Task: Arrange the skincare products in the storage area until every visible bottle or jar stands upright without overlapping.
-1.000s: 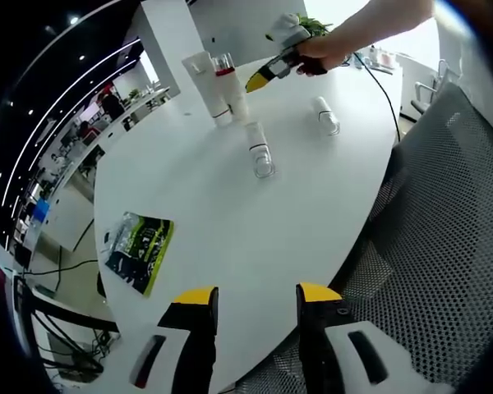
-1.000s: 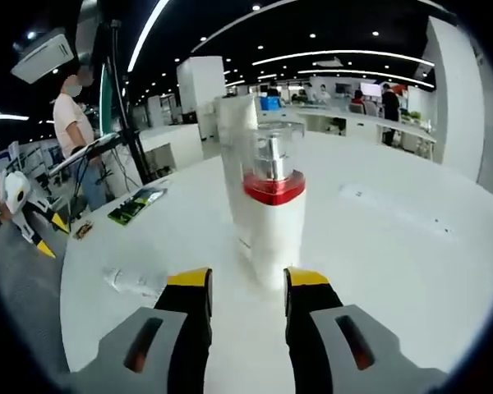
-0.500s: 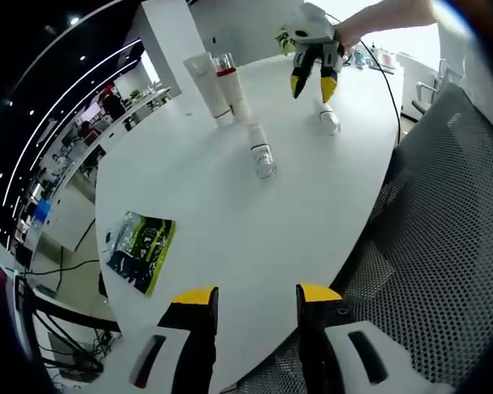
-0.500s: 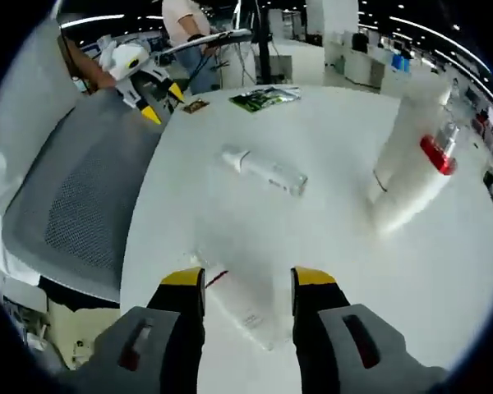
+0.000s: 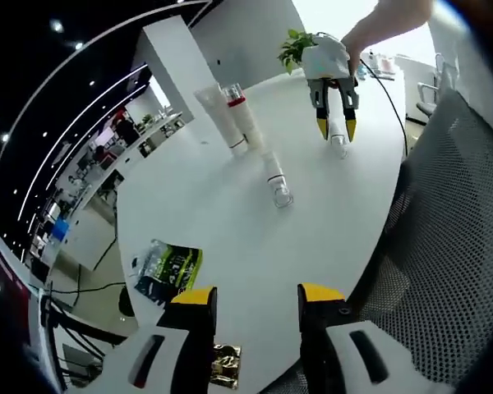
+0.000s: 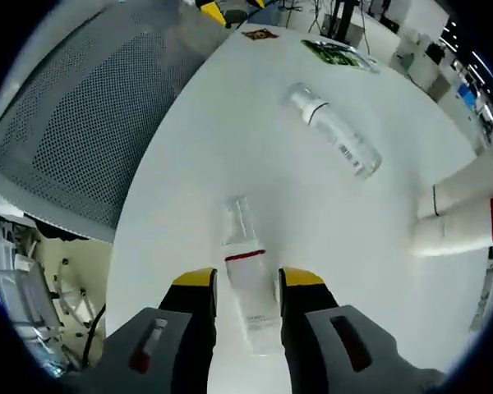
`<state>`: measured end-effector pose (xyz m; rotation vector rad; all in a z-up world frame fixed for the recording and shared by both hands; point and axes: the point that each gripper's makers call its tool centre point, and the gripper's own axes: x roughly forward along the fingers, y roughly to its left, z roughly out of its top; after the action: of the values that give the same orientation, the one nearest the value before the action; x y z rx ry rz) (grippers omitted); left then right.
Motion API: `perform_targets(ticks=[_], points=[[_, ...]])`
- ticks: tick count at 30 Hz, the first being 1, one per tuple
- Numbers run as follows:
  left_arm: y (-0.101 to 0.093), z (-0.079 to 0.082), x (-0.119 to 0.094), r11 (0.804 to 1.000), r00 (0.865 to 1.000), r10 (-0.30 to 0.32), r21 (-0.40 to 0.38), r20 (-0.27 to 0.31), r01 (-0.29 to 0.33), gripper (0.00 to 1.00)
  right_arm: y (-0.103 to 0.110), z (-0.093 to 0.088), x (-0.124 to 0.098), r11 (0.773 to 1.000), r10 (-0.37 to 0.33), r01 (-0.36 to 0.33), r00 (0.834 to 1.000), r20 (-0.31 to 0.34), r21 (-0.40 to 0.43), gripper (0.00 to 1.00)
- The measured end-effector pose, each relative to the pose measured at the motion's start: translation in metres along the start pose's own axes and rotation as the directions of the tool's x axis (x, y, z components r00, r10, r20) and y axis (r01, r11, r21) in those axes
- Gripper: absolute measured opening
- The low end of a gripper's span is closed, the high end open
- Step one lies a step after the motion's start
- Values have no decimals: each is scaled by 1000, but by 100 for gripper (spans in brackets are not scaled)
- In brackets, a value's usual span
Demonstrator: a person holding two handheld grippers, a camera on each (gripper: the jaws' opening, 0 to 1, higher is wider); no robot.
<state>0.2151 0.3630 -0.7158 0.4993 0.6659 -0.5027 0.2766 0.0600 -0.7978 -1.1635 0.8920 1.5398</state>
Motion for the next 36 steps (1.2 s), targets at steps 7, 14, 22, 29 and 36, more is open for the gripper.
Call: perform_targets(ticks=[7, 14, 22, 29, 36], points=[[-1, 41, -30, 962, 981, 36, -272, 189, 17, 40, 0, 3, 2, 1000, -17, 17, 1000, -7, 4, 19], [-30, 49, -31, 933, 971, -50, -335, 235, 129, 40, -10, 22, -1, 977, -109, 96, 993, 56, 192, 17], [-48, 73, -35, 879, 933, -118, -402, 339, 257, 40, -14, 113, -39, 916, -221, 61, 902, 370, 397, 17], [-52, 91, -44, 754, 881, -157, -521, 447, 399, 40, -16, 201, -104, 854, -306, -157, 620, 723, 496, 17], [-73, 109, -50, 686, 824, -225, -516, 520, 513, 42, -8, 249, -147, 803, -345, -372, 346, 872, 465, 18]])
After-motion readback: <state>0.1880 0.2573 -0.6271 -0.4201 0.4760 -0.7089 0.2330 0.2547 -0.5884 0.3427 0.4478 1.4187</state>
